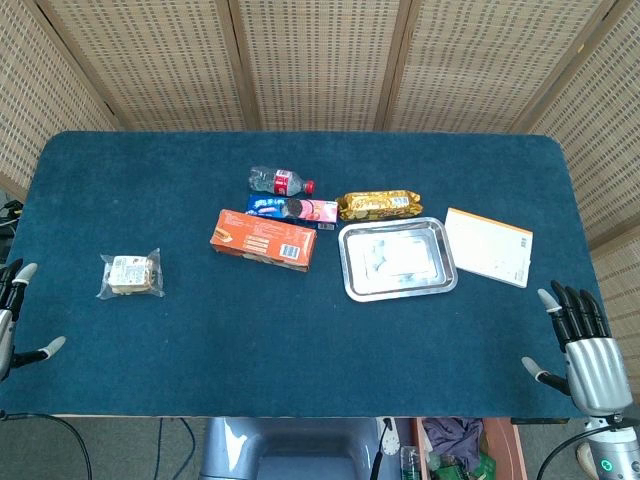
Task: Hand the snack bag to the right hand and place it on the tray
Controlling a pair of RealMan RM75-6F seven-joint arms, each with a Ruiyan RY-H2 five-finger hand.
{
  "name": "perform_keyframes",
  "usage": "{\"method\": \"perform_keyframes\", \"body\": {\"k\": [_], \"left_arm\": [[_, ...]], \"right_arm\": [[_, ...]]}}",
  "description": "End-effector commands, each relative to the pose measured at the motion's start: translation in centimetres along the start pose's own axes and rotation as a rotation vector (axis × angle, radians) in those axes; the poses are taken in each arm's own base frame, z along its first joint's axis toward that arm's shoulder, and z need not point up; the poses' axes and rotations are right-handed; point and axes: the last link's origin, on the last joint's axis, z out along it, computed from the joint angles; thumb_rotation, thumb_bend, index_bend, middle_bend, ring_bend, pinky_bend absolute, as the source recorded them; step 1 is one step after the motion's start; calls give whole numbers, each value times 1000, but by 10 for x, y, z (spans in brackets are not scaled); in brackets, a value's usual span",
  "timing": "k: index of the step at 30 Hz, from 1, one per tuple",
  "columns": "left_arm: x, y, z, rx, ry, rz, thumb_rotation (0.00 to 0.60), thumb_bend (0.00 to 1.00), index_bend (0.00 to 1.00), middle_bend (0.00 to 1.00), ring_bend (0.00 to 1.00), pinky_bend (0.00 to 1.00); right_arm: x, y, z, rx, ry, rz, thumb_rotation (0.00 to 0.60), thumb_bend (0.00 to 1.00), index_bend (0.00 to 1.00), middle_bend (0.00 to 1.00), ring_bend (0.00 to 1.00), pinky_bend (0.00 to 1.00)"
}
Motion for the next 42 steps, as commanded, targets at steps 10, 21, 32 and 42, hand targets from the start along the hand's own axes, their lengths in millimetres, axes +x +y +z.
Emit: {"method": "perform_keyframes", "body": {"k": [10,21,32,42], "left_arm": [[-6,-2,39,-30,-118,16,600,0,0,0,0,0],[-73,6,144,-144,-333,113,600,0,0,0,0,0],[-112,12,175,-145,-391,224,600,0,14,18,6,142],[-100,36,181,-228,-282,173,600,75,576,546,417,542]], "right_arm": [[3,11,6,-28,14,47,600,0,0,0,0,0],[1,15,12,-53,5,8,600,0,0,0,0,0],[1,15,11,-72,-20,-23,600,0,0,0,0,0],[4,15,11,-75,-15,-2,600,0,0,0,0,0]]}}
